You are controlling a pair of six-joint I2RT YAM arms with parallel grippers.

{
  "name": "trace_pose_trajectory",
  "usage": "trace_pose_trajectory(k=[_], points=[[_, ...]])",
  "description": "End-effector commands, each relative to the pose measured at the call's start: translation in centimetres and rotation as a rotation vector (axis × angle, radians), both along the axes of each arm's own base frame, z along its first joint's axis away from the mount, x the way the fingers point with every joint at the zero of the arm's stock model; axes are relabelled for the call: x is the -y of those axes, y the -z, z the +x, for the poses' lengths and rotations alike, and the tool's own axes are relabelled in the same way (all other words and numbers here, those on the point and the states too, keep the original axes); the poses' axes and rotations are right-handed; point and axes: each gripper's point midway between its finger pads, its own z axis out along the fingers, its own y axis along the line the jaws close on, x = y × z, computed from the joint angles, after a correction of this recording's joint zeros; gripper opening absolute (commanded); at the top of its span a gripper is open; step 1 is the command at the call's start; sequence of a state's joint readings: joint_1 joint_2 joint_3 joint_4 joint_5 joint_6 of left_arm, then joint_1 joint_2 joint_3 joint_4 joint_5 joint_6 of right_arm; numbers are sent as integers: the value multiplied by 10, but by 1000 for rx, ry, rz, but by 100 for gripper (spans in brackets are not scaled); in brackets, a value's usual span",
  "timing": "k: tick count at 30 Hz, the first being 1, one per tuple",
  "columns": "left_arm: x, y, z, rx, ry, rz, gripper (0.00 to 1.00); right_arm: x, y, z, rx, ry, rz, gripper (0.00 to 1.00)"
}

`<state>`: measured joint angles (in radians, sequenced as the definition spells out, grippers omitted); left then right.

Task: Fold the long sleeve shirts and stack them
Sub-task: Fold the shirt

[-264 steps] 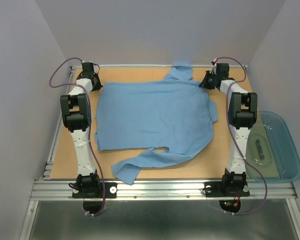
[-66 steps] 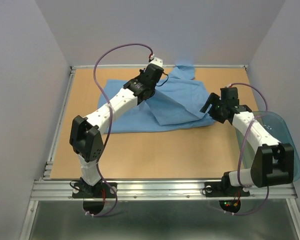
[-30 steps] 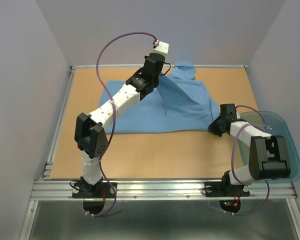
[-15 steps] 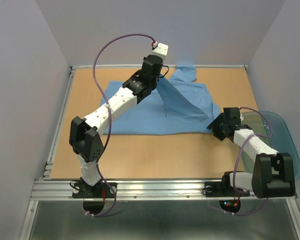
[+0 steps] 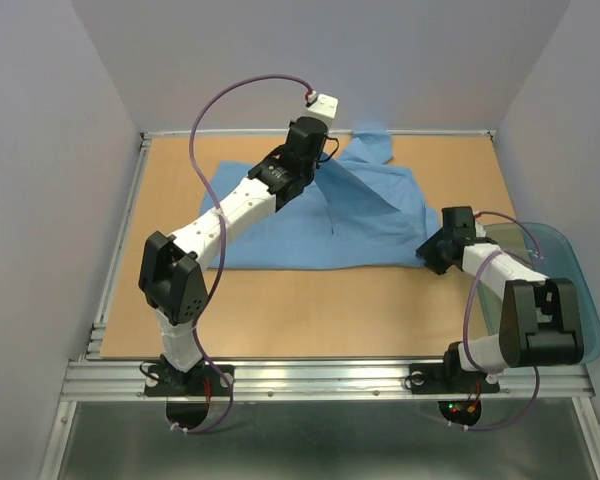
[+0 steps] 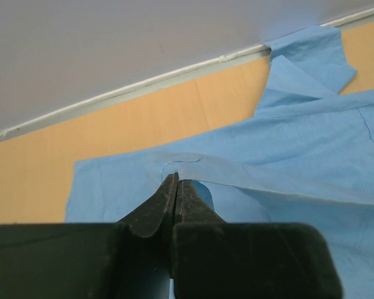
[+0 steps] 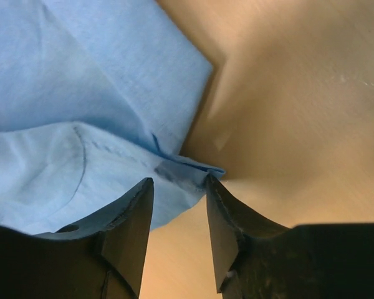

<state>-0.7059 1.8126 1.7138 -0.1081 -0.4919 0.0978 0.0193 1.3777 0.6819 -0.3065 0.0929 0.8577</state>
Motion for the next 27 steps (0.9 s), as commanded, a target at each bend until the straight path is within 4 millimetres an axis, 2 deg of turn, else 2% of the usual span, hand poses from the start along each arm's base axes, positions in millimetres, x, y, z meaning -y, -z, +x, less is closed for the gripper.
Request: trace_pose_trajectory(k=[1, 5, 8, 13, 14, 15, 17, 18, 19, 22, 24, 27], points=[[6, -18, -6, 39, 15, -73, 0, 12, -8, 13, 31, 65, -36, 42], [9, -16, -11, 33, 32, -74, 0, 21, 5, -3, -1, 97, -67, 27], [7, -12, -12, 26, 21, -68, 0, 23, 18, -18, -38, 108, -73, 2], [0, -7, -14, 21, -8, -57, 0, 32, 23, -29, -50, 132, -84, 1], [0, -8, -14, 22, -10, -59, 0, 31, 22, -30, -46, 129, -82, 2], [-1, -8, -14, 22, -10, -59, 0, 31, 21, -30, -43, 125, -81, 15], [0, -9, -15, 20, -5, -68, 0, 25, 12, -27, -11, 88, -64, 33], [1, -10, -16, 20, -4, -71, 0, 23, 7, -26, 5, 62, -60, 47], [0, -10, -16, 18, -3, -70, 0, 16, -11, -18, 65, 29, -35, 55], [2, -11, -17, 15, 5, -76, 0, 4, -43, -7, 171, -69, -12, 58], [2, -13, -19, 17, 6, -80, 0, -11, -75, 2, 273, -134, 44, 57], [1, -14, -19, 20, 0, -79, 0, -39, -100, 8, 354, -202, 181, 57]])
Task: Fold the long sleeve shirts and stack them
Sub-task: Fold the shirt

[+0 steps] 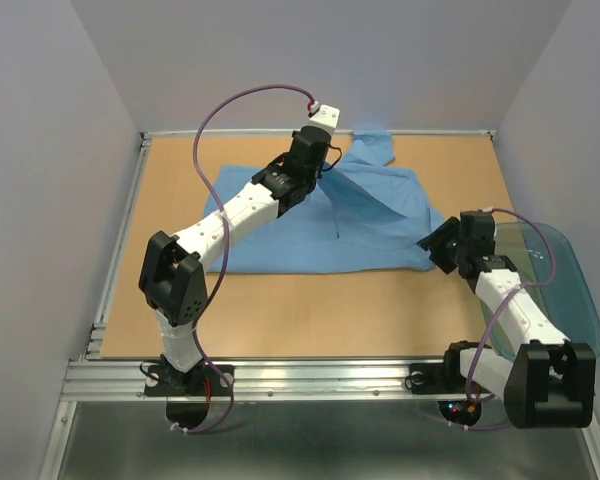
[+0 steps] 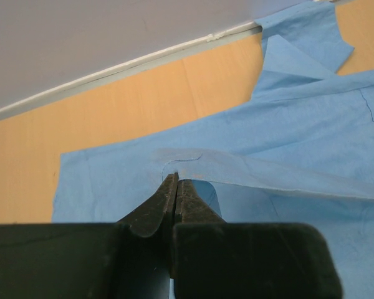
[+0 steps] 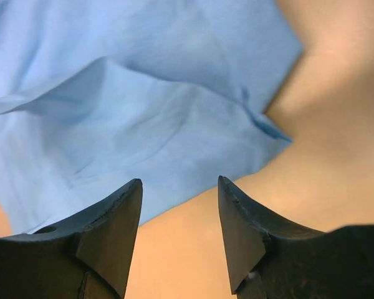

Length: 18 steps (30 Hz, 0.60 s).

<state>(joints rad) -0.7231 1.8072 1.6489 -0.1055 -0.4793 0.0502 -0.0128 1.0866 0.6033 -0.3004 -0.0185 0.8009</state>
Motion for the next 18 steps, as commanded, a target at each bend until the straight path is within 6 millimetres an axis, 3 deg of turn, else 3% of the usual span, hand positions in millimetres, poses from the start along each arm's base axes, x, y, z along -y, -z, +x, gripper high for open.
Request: trace_pose_trajectory(k=[1, 7, 10, 12, 17, 18], points=[[-7, -41, -9, 72, -15, -66, 0, -44, -54, 23, 180, -172, 171, 57], [-9, -38, -10, 65, -25, -60, 0, -106, -67, 39, 247, -293, 287, 56], [-10, -37, -11, 63, -28, -62, 0, -129, -54, 40, 238, -330, 331, 55], [-10, -35, -11, 60, -27, -60, 0, -131, -49, 42, 246, -323, 351, 54], [-12, -33, -12, 58, -34, -53, 0, -119, 3, 27, 140, -254, 323, 50], [-13, -33, -12, 57, -35, -50, 0, -115, 19, 16, 102, -240, 314, 50]])
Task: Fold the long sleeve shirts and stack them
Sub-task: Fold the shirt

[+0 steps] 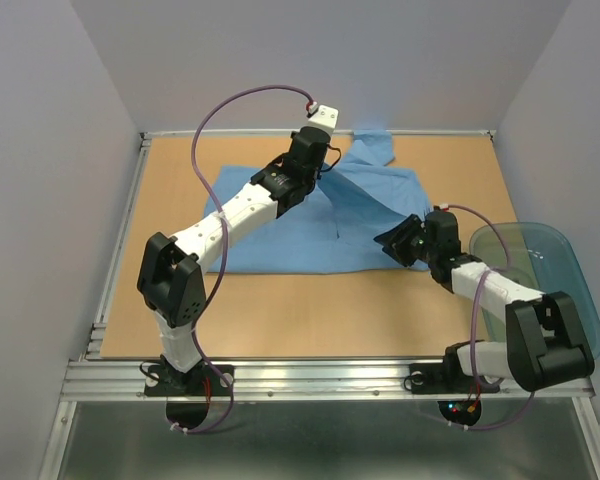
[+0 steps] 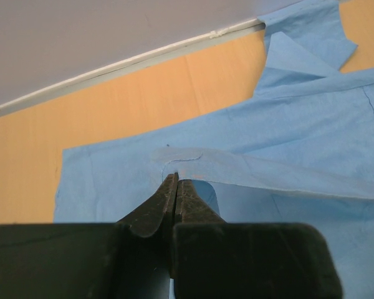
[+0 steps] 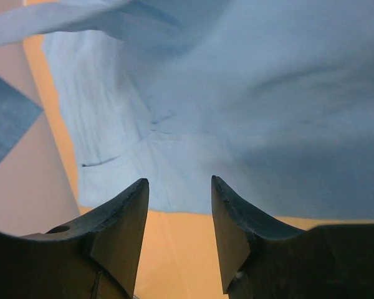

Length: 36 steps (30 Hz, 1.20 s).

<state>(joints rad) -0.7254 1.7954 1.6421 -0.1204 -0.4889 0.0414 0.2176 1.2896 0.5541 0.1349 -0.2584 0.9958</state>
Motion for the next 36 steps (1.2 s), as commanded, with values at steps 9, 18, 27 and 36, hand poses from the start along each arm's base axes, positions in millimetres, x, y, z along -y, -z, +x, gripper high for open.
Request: trace_pose_trajectory(k=[9, 18, 27, 36], points=[[-20, -33, -8, 79, -43, 18, 0, 46, 72, -46, -129, 173, -58, 48], [-13, -34, -9, 112, 54, 93, 0, 59, 38, -36, -41, 159, -146, 48], [3, -37, -4, 202, 169, 367, 0, 69, -7, -21, 71, 156, -239, 49], [14, 77, -101, 60, 335, 635, 2, 70, -22, -20, 112, 155, -240, 50]])
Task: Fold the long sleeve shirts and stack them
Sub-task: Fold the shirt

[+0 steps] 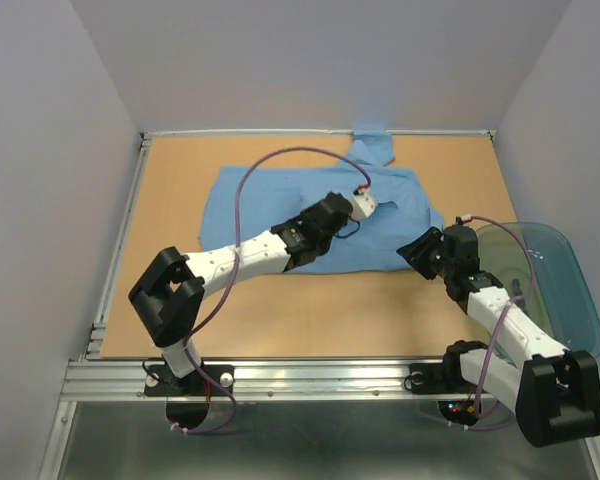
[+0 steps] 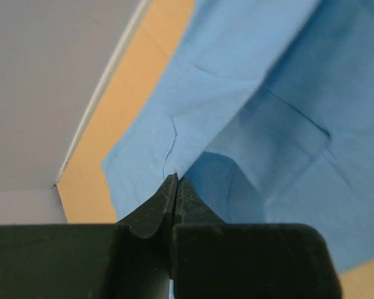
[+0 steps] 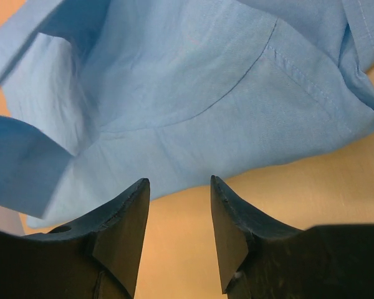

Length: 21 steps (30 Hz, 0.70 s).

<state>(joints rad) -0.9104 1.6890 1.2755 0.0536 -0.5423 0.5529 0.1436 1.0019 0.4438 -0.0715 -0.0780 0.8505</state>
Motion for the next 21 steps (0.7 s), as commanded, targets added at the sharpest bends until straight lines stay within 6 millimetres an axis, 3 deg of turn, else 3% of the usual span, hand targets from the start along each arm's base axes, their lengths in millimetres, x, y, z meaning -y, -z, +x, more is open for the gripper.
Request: trace_pose_trajectory(k=[1, 3, 6, 9, 11, 12, 16, 19, 21], points=[[-11, 31, -38, -19, 16, 127, 3, 6, -29, 13, 76, 7, -33, 50], [-16, 48, -53, -54, 1, 148, 5, 5, -31, 12, 83, 2, -37, 50], [-27, 57, -64, -112, -59, 110, 19, 6, -32, 11, 84, 0, -41, 50], [-29, 41, -68, -120, -97, 19, 49, 7, -34, 11, 90, 0, -48, 50], [-7, 29, -79, -202, -81, -172, 63, 8, -36, 12, 96, 1, -57, 50], [0, 21, -81, -216, -51, -195, 68, 8, -37, 13, 98, 3, -57, 50], [31, -17, -103, -344, -73, -599, 80, 7, -43, 15, 114, -4, -61, 50], [25, -26, -109, -371, -160, -750, 83, 2, -53, 16, 141, -46, -62, 51], [8, -22, -112, -406, -289, -855, 91, -9, -66, 18, 185, -160, -98, 54]])
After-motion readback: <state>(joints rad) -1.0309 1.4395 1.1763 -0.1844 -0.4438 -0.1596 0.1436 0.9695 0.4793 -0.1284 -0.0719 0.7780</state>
